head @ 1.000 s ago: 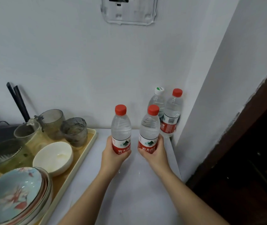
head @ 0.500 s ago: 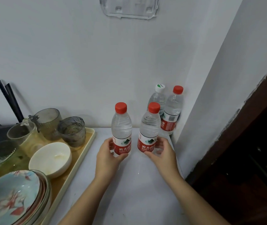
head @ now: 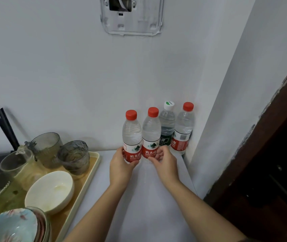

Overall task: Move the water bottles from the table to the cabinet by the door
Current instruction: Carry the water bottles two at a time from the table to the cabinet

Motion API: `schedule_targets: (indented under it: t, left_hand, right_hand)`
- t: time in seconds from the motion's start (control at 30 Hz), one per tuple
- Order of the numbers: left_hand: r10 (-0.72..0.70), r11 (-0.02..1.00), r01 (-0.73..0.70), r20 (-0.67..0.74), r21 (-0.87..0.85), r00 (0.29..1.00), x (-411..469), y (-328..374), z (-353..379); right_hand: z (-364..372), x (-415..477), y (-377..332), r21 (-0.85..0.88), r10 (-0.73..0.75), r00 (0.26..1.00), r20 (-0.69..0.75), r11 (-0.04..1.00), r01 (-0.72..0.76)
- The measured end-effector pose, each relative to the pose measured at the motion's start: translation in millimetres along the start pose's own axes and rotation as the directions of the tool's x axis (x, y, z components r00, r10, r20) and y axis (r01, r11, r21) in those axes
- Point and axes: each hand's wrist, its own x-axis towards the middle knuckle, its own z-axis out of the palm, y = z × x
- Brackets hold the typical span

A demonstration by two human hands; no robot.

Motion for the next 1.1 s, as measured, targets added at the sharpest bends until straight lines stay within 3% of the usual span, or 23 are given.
schedule_targets:
  t: [0.87, 1.1]
  left_hand:
    - [-0.038, 0.999, 0.038, -0.035, 0.022, 0.999, 43, 4, 10]
    - [-0.054, 0.994, 0.045, 0.096, 0.099, 0.994, 32, -1, 2]
  right_hand:
    - [23, 29, -8, -0.300, -0.090, 0.995, -0.044, 0.951, 0.073]
    - [1, 18, -12, -0.354, -0.059, 0.993, 0.101, 0.931, 0.091]
